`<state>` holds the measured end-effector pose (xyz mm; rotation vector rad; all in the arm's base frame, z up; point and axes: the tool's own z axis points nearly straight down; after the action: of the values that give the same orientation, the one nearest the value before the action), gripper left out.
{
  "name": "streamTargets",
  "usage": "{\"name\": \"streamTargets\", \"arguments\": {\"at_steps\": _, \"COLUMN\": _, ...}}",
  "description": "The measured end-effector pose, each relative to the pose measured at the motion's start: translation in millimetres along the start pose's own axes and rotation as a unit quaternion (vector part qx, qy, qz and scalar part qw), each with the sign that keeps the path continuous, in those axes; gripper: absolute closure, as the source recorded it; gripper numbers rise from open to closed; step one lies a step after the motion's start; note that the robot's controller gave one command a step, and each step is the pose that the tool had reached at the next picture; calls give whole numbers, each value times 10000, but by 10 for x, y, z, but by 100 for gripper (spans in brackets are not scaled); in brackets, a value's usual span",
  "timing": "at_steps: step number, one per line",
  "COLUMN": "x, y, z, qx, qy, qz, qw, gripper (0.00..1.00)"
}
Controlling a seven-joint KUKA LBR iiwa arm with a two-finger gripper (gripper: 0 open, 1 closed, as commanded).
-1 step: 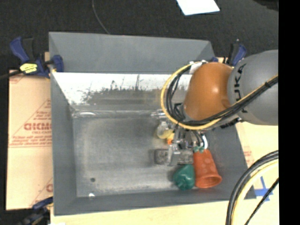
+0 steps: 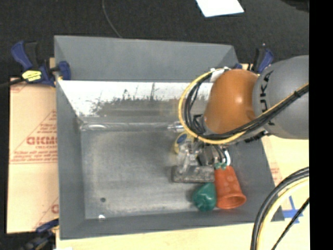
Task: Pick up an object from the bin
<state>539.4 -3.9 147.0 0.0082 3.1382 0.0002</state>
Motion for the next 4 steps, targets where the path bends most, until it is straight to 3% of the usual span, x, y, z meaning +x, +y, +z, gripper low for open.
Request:
{"name": "streamTargets", "arguments": {"at_steps": 1, "x": 1, "y": 0, "z": 1, "qx": 0, "qy": 1, "qz": 0, "qw": 10000, "gripper": 100}}
{"name": "streamTargets", "arguments": {"at_steps": 2, "x": 182, "y": 39, "z": 228, "qx": -8, "qy": 3, "qz": 100, "qw": 9999, "gripper": 100}}
{"name": "streamTargets", "arguments": {"at_steps": 3, "x": -95, "y": -226, "z": 464, "qx": -2, "qy": -19, "qz": 200, "qw": 9998, "gripper": 0}}
{"name": "streamTargets", "arguments": {"at_steps": 4, "x": -98, "y": -226, "z": 461, "qx": -2, "qy": -23, "qz": 200, "qw": 9998, "gripper": 0}}
